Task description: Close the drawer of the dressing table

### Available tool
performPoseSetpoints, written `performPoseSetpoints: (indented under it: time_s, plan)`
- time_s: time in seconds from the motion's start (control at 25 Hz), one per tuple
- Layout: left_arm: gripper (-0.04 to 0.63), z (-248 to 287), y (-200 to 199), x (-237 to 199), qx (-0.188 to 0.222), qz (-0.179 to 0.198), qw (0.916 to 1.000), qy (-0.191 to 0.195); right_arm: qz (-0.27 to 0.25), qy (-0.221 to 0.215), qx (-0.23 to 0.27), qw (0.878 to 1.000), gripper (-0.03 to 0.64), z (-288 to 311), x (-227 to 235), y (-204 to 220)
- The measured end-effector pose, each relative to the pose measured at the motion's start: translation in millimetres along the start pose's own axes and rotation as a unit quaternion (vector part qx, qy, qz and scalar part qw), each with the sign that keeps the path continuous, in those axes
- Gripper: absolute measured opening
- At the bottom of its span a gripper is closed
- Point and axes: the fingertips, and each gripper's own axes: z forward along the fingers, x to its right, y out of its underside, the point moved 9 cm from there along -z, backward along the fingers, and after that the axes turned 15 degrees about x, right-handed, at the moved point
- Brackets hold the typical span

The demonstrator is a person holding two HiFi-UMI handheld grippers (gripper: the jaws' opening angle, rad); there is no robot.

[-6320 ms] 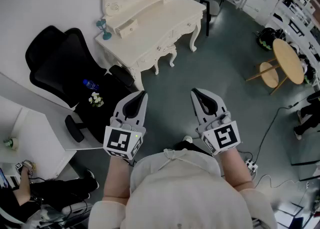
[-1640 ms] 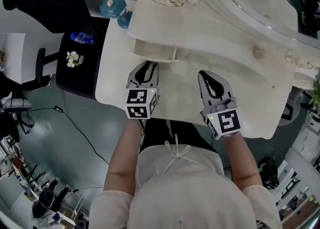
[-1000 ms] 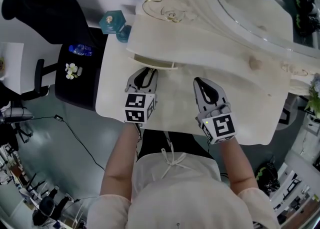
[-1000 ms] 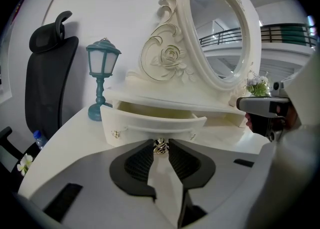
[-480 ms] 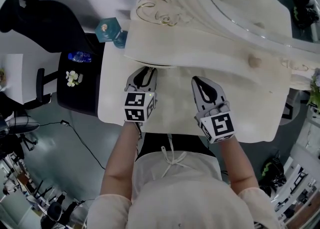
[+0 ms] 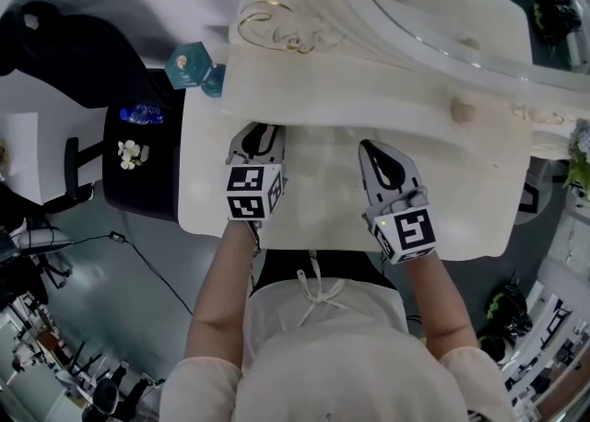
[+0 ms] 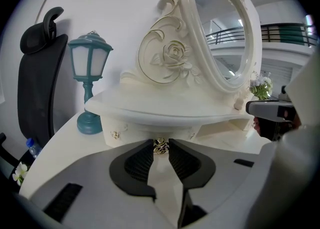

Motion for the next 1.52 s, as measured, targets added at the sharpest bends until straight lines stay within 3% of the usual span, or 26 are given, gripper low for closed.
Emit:
performPoseSetpoints:
  time_s: [0.36, 0.52, 0.6, 0.72, 0.88, 1.12, 1.24, 1.52]
  plan:
    - [0.110, 0, 0, 0, 0.002, 0.006, 1.0000, 0.003, -0.004, 0.015, 0.010, 1.000, 0.005, -1, 1, -6]
    - [0.155, -6, -7, 6, 0.004, 0.041, 0.9991, -0.007, -0.002, 0.024, 0.017, 1.000, 0.005, -4, -4, -14]
    - [0.169, -12, -14, 10, 0.002, 0.056, 0.9984, 0.009, -0.009, 0.025, 0.020, 0.999, 0.005, -6, -8, -20]
    - [0.196, -24, -29, 16, 0.004, 0.048, 0.9980, 0.040, -0.027, 0.035, 0.030, 0.999, 0.005, -9, -15, -31]
    - [0.196, -59, -52, 26, 0.035, 0.065, 0.9957, 0.055, -0.037, 0.042, 0.039, 0.998, 0.005, -22, -28, -47]
    - [0.192, -95, -98, 32, 0.091, 0.120, 0.9834, 0.101, -0.057, 0.066, 0.068, 0.994, 0.005, -43, -43, -72]
    - [0.151, -115, -116, 37, 0.117, 0.148, 0.9743, 0.122, -0.059, 0.080, 0.080, 0.992, 0.005, -56, -51, -83]
    - [0.066, -153, -156, 46, 0.183, 0.135, 0.9625, 0.148, -0.044, 0.104, 0.122, 0.986, 0.005, -82, -63, -107]
